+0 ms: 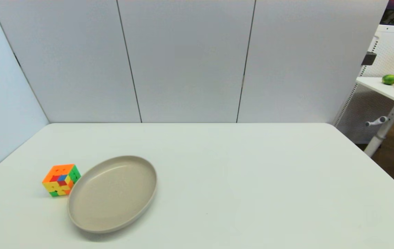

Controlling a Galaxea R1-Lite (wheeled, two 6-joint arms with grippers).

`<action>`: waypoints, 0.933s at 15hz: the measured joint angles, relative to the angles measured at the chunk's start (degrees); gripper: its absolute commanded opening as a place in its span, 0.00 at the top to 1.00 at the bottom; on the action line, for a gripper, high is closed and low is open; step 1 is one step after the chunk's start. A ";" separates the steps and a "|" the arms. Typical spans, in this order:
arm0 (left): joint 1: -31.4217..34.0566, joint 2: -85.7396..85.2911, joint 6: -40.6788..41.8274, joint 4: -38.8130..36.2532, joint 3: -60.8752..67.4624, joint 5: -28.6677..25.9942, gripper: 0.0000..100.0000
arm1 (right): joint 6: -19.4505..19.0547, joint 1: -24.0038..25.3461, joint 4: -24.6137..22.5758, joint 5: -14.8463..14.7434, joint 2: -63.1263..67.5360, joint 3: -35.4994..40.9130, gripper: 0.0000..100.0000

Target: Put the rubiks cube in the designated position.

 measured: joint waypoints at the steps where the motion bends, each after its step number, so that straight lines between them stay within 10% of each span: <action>1: 0.06 -3.55 -0.46 0.72 1.52 1.74 0.00 | 0.00 0.00 0.02 0.05 0.00 0.00 0.00; 14: 0.41 -10.92 -8.18 1.89 5.24 7.09 0.00 | 0.00 0.02 0.02 0.02 0.00 0.00 0.00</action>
